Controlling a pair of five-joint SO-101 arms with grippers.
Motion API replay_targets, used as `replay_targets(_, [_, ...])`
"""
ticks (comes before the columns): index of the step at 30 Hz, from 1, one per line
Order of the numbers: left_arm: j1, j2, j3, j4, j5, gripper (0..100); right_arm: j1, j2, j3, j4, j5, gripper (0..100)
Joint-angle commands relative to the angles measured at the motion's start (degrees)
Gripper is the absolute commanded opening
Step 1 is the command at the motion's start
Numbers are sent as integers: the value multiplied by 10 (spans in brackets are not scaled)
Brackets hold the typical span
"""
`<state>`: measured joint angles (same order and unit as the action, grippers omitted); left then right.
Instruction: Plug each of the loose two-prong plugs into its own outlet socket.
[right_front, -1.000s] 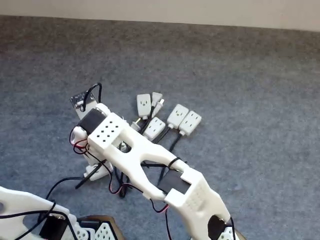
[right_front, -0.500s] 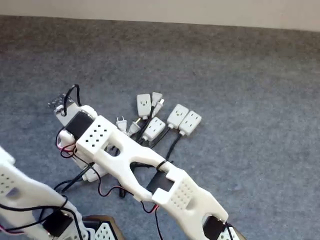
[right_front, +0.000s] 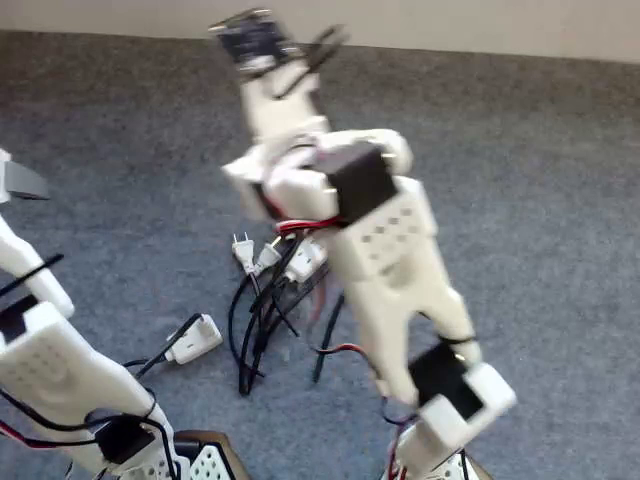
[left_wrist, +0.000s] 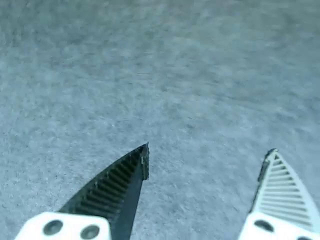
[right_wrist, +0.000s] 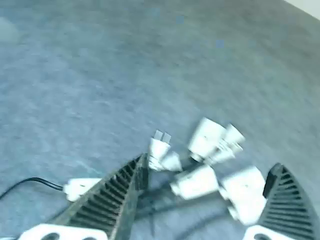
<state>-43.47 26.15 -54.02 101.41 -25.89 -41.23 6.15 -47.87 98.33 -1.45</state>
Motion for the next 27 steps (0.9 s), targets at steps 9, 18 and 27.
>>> replay_targets(9, [161, -495, 589, 3, -208, 348, 145, -431, 624, -138, 64, 347])
replay_targets(18, [173, -640, 1000, -217, -321, 348, 212, -590, 1152, -446, 68, 347])
replay_targets(27, [234, -641, 1159, -365, -350, 348, 214, -695, 1276, -482, 98, 347])
